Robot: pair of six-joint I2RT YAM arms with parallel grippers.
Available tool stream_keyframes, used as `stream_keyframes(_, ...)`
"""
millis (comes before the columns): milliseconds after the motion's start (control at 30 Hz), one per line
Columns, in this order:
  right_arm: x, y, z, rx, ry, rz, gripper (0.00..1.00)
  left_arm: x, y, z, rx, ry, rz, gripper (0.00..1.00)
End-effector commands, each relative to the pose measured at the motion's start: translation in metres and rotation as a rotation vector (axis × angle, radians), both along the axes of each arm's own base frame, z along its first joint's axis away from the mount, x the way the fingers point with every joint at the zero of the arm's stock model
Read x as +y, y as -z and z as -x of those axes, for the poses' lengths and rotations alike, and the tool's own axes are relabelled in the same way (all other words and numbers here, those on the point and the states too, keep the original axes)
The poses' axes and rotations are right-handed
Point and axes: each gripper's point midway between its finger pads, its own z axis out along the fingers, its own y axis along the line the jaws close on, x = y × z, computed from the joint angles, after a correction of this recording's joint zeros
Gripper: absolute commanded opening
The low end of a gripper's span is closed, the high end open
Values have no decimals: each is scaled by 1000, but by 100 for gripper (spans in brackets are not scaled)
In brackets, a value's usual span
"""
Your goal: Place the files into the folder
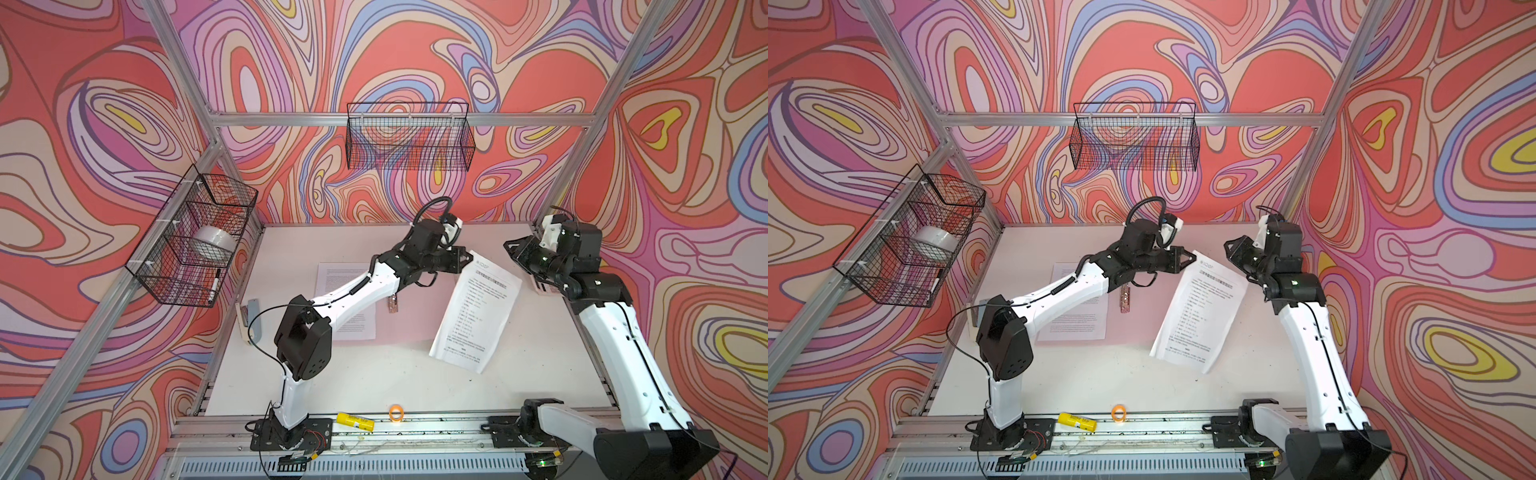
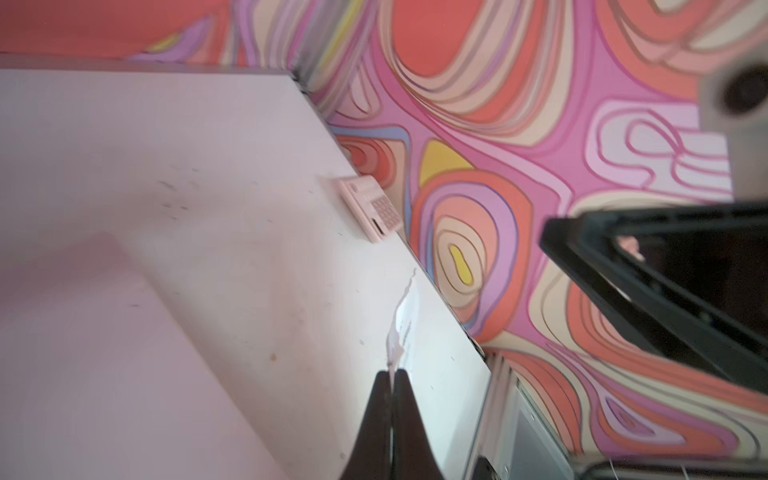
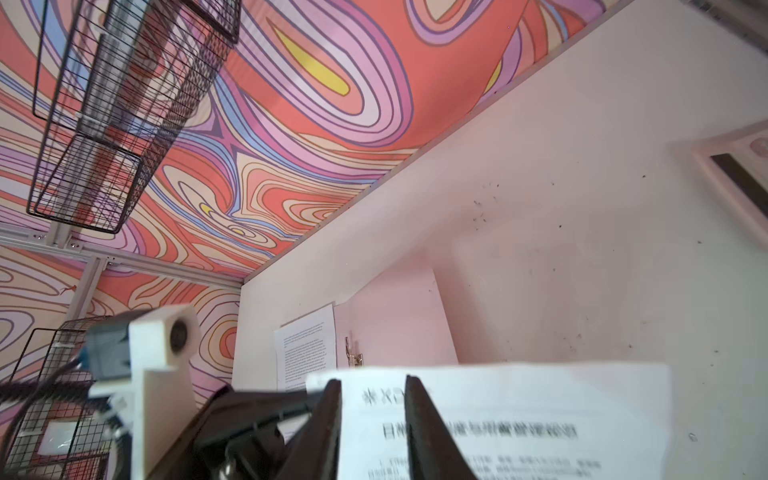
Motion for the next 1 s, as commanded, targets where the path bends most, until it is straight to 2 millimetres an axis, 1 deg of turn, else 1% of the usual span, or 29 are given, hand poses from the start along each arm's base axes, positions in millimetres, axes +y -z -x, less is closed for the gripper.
stream_keyframes(0,10,6,-10,10,-61,-34,27,26,21,-43,35,-133,28,0)
stream_keyframes(67,13,22,-16,46,-82,-33,27,37,34,-61,53,-151,26,0)
stream_keyframes(133,12,42,-19,85,-87,-19,28,46,48,-73,65,-174,0,0)
stream_keyframes(267,16,84,-22,173,-116,-14,32,76,78,-97,114,-245,-14,0)
stream_keyframes(367,21,101,-22,200,-130,-22,32,90,99,-108,140,-264,-47,0)
stream_keyframes(500,39,112,-21,225,-168,26,29,103,124,-119,169,-270,-86,0)
stream_keyframes(667,74,124,-21,255,-238,70,27,121,152,-130,192,-262,-125,0)
stream_keyframes(767,97,130,-19,270,-278,92,28,131,165,-134,211,-264,-146,0)
stream_keyframes(867,112,138,-19,288,-304,99,28,138,177,-137,221,-271,-171,0)
stream_keyframes(967,122,144,-20,297,-317,94,27,145,189,-139,238,-283,-201,0)
